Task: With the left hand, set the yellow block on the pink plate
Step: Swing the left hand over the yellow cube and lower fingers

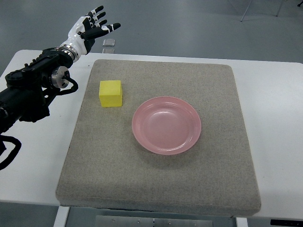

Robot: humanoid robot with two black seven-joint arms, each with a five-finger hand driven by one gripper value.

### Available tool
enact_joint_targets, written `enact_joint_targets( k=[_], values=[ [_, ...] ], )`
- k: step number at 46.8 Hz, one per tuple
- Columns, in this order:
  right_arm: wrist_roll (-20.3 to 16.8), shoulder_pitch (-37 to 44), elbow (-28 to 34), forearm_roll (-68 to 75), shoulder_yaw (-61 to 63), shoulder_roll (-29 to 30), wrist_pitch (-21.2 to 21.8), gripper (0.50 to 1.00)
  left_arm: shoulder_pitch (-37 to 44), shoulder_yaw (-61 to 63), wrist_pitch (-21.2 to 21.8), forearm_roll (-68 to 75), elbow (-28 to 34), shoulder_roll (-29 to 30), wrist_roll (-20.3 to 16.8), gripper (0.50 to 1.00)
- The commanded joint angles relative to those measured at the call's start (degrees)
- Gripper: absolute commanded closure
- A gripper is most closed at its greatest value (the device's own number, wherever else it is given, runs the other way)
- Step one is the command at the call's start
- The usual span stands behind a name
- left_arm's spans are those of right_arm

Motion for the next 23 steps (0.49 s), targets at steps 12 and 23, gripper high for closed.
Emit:
enact_joint_targets(
  k=[12, 23],
  values=[
    [0.0, 0.0, 0.0, 0.0, 0.0, 0.0, 0.0, 0.576, -7.6, 22.0, -0.3, 0.2, -12.3, 7.6, 0.1, 0.51],
    [0.0, 0.0, 0.0, 0.0, 0.0, 0.0, 0.0, 0.576, -15.9, 33.3, -0.2, 10.2, -25.7, 14.8, 0.0, 0.519]
  ],
)
